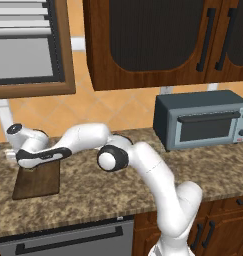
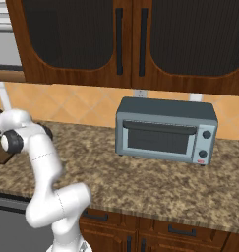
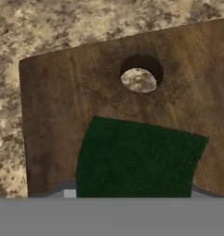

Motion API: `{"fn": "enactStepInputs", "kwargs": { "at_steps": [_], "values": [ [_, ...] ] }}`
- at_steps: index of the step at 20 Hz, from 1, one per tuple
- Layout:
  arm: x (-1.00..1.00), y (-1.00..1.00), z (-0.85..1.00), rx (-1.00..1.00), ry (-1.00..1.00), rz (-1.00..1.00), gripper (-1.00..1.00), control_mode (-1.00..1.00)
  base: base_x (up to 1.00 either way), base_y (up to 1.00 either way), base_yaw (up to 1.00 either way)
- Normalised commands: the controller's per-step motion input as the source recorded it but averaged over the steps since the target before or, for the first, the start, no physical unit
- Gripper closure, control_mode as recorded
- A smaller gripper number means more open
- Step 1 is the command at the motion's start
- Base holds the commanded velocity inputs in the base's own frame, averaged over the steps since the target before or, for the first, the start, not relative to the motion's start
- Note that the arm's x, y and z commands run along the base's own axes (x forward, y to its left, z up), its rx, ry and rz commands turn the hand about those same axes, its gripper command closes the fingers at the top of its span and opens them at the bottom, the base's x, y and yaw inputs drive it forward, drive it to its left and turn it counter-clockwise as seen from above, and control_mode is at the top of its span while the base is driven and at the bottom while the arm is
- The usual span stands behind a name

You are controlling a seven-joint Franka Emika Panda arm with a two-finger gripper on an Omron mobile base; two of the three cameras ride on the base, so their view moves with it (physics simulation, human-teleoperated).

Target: Pick up the sponge from the counter and clean the cutting board by briefly scrubbing or pressing down on the cutting board. Once finished, release the sponge.

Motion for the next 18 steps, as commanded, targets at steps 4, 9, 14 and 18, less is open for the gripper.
{"fn": "enactStepInputs", "kwargs": {
  "at_steps": [4,9,14,18],
  "values": [
    [-0.88,-0.74,-0.82,-0.19,-0.01,0.23,1.0,-1.0,0.0,0.0,0.0],
    [-0.26,-0.99,0.31,0.21,-0.24,0.08,1.0,-1.0,0.0,0.0,0.0],
    [-0.04,-0.87,-0.74,0.04,-0.03,0.11,1.0,-1.0,0.0,0.0,0.0],
    [0.1,-0.27,-0.98,-0.05,0.06,0.17,1.0,-1.0,0.0,0.0,0.0]
  ]
}}
